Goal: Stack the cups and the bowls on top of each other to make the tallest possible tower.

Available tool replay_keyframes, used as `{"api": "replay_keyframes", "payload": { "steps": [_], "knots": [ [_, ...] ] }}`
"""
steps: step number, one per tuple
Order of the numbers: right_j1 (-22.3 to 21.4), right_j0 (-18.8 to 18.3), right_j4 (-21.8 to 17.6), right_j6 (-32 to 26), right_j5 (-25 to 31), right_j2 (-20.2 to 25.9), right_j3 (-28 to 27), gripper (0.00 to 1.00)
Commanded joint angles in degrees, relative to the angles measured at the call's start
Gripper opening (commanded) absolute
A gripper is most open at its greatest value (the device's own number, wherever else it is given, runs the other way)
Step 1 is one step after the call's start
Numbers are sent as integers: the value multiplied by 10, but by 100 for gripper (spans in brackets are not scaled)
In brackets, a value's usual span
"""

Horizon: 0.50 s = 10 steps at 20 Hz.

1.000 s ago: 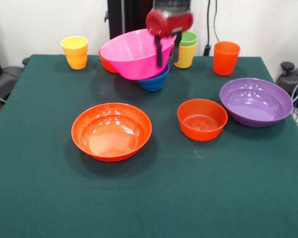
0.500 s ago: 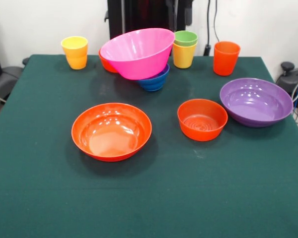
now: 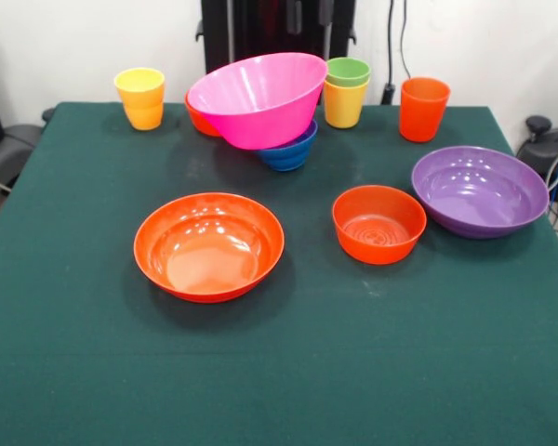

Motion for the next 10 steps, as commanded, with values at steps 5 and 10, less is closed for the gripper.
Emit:
{"api": "replay_keyframes", "payload": {
  "steps": [5,10],
  "knots": [
    [47,-11,-45,-102,19,108,53,100],
    [59,-2,-70,-92,12,116,56,100]
  ]
}}
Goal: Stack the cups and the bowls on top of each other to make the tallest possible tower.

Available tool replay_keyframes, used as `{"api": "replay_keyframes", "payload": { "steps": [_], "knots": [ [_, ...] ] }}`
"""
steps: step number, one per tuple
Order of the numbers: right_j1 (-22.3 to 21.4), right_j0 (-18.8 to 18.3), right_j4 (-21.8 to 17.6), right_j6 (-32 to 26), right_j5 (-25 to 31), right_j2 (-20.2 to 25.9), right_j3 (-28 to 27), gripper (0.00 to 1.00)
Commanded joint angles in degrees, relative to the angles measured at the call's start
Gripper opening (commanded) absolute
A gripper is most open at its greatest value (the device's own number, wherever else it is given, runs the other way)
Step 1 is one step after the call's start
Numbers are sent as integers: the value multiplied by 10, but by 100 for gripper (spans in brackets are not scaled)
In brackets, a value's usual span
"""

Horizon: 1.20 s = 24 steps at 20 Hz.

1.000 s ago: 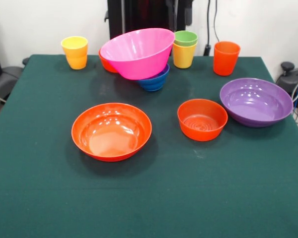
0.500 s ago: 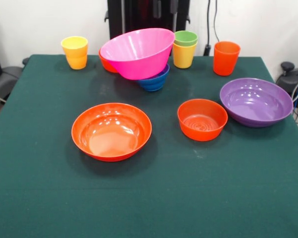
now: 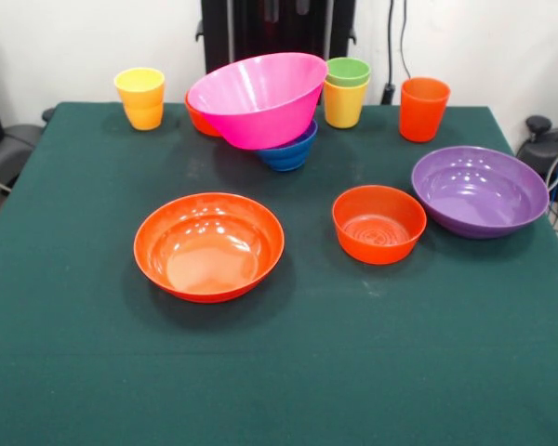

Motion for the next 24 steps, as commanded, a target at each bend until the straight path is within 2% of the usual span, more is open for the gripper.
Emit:
{"api": "replay_keyframes", "payload": {
  "steps": [1,6,17,24],
  "knots": [
    [56,0,-40,-92,13,118,32,100],
    [71,5,-50,-102,30,125,36,100],
    [90,6,-27,-105,71,146,38,100],
    [81,-3,-7,-129,99,160,46,100]
  ]
}}
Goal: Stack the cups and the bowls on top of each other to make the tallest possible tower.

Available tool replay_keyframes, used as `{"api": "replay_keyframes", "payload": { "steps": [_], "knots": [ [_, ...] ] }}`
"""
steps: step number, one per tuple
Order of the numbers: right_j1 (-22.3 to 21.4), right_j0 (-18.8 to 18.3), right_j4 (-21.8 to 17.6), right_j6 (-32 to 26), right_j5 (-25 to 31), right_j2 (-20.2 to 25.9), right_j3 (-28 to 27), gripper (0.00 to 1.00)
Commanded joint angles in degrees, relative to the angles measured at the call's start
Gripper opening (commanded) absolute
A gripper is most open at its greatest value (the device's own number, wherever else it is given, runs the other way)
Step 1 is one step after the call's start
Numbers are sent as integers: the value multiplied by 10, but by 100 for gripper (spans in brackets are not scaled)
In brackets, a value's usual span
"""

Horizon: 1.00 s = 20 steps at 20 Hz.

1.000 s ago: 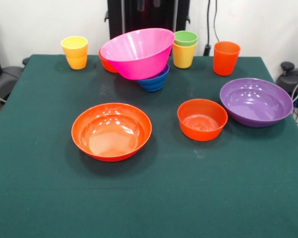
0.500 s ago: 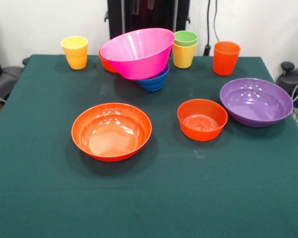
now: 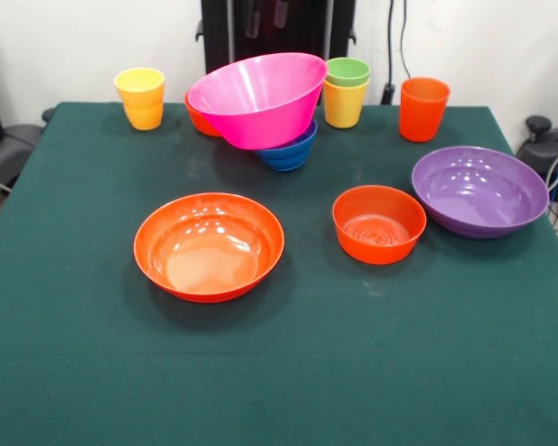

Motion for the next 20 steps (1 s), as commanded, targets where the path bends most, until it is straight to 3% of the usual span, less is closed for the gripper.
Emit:
{"api": "replay_keyframes", "payload": {
  "steps": [1,8,20],
  "knots": [
    [19,-10,31,-137,88,129,17,100],
    [3,-31,28,-167,114,149,28,100],
    [-61,-96,85,-273,188,206,57,100]
  ]
}}
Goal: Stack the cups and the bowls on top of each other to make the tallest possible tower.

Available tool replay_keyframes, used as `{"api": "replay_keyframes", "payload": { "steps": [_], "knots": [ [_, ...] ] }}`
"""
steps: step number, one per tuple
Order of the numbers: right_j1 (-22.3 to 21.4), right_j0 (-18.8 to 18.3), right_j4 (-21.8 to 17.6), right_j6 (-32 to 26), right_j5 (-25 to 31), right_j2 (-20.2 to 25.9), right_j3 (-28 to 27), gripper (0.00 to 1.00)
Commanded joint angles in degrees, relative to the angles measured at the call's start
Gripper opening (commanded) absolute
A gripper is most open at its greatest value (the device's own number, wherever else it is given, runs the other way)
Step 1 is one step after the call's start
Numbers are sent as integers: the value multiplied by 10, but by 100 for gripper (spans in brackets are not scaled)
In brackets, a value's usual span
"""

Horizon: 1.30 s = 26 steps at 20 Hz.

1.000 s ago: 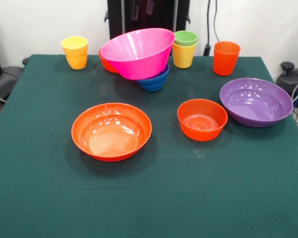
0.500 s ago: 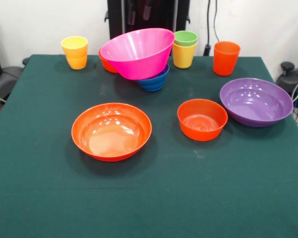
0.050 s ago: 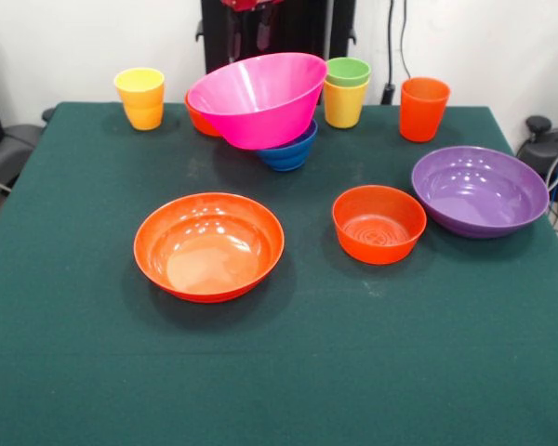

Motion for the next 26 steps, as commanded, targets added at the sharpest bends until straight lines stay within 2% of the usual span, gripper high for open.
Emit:
{"api": "replay_keyframes", "payload": {
  "steps": [1,6,11,15,17,18,19,21,26],
  "knots": [
    [-26,-35,59,-220,90,140,24,100],
    [-54,-69,97,-286,104,164,42,100],
    [-75,-107,170,-364,109,189,63,100],
    [-69,-119,221,-421,104,193,69,100],
    [-65,-117,232,-426,96,192,66,100],
    [-65,-114,218,-408,94,189,60,100],
    [-63,-112,223,-408,91,189,61,100],
    [-63,-109,198,-360,81,183,52,100],
    [-52,-99,176,-308,80,179,44,100]
  ]
}}
